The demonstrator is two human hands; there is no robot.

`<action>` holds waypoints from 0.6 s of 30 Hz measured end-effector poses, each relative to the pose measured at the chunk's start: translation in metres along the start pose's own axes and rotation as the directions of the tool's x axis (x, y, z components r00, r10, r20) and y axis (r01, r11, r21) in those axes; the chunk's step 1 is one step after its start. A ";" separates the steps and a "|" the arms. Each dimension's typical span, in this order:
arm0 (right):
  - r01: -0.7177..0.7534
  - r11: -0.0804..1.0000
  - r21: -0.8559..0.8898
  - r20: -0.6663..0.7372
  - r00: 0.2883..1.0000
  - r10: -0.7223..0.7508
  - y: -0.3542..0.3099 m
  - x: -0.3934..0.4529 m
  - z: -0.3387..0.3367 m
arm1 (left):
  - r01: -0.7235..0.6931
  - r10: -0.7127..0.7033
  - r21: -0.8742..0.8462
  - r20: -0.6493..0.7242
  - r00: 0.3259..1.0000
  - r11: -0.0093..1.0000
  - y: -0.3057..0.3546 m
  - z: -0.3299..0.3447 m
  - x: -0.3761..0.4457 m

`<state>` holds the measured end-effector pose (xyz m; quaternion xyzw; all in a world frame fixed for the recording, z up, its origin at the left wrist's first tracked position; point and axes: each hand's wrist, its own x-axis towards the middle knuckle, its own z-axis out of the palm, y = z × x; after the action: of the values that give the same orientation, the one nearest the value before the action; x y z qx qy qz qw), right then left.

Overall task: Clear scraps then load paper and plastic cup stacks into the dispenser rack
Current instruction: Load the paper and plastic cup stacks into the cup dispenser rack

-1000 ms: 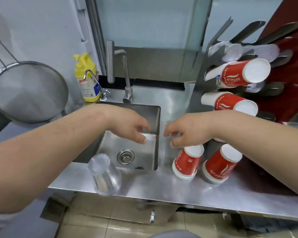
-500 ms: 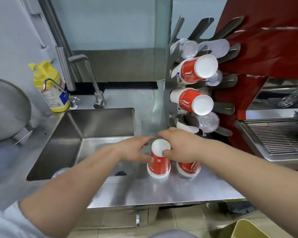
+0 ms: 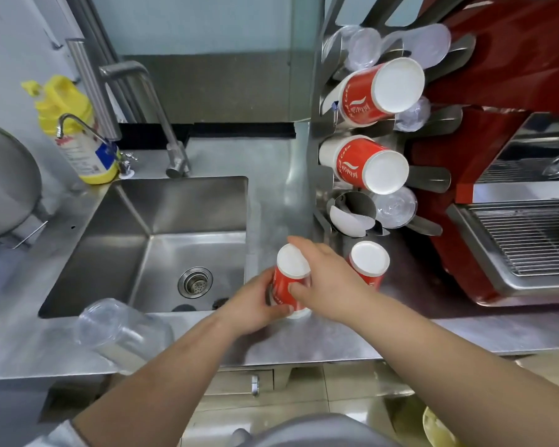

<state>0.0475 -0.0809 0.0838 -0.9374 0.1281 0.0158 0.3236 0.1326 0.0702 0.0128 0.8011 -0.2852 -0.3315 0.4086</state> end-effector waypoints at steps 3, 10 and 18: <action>0.001 0.999 0.036 -0.008 1.000 -0.001 0.002 0.001 0.000 | 0.031 -0.029 -0.090 0.026 0.999 0.995 -0.003 0.004 0.001; -0.003 0.998 0.063 -0.014 1.000 0.003 0.006 0.003 0.002 | 0.043 -0.041 -0.181 0.012 0.999 0.983 -0.009 0.005 0.003; -0.005 0.996 0.084 -0.001 1.000 0.005 0.003 0.003 -0.001 | 0.088 -0.086 -0.283 0.020 0.996 0.955 -0.011 0.004 0.005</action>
<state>0.0498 -0.0847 0.0827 -0.9226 0.1314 0.0105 0.3626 0.1346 0.0701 0.0005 0.7446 -0.2009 -0.3898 0.5033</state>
